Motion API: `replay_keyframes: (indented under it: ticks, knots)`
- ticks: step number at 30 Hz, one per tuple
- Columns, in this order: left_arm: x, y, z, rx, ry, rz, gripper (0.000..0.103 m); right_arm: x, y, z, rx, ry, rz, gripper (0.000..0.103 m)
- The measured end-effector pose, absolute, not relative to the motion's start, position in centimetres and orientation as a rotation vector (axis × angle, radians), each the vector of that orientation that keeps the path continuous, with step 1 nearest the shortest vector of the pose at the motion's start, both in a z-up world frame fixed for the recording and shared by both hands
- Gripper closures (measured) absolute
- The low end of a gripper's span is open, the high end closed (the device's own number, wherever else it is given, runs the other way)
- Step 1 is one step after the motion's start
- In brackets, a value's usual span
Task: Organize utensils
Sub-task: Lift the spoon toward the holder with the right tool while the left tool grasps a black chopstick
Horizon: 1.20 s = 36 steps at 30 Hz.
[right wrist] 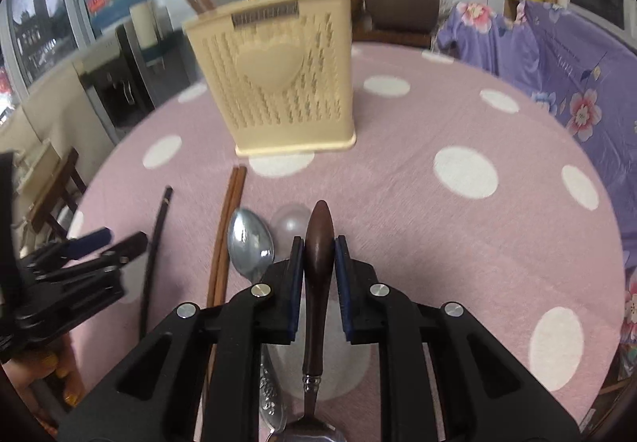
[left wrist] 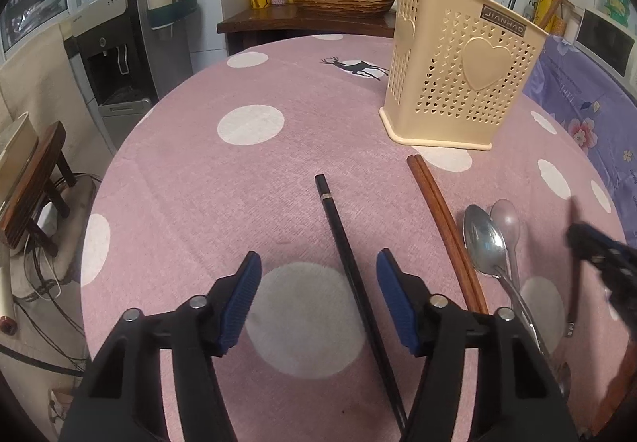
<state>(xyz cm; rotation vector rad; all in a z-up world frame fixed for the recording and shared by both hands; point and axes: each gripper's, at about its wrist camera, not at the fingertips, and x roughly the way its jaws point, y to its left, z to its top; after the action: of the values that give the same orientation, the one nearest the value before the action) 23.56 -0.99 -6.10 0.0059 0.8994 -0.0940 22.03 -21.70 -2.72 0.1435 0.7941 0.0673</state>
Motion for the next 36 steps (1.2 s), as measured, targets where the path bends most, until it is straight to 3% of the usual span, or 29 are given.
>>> replay_keyframes:
  ticks: [3, 10, 16, 26, 36]
  knots:
    - [25.0, -1.1, -6.6, -0.027, 0.939, -0.088, 0.06, 20.4, -22.7, -1.0, 0.162, 0.737, 0.067, 0.087]
    - [26.8, -2.7, -7.3, 0.032, 0.95, -0.029, 0.073, 17.9, -23.4, 0.5, 0.142, 0.661, 0.054, 0.087]
    - [27.6, -3.4, -7.3, 0.053, 0.943, -0.007, 0.092, 17.7, -23.5, 0.5, 0.151, 0.654, 0.069, 0.087]
    - [27.3, -3.0, -5.9, -0.047, 0.897, -0.069, 0.095, 17.8, -24.3, 0.3, 0.183, 0.655, 0.092, 0.087]
    - [20.0, 0.2, 4.4, -0.19, 0.597, -0.184, 0.095, 16.8, -25.4, 1.3, 0.234, 0.621, 0.156, 0.087]
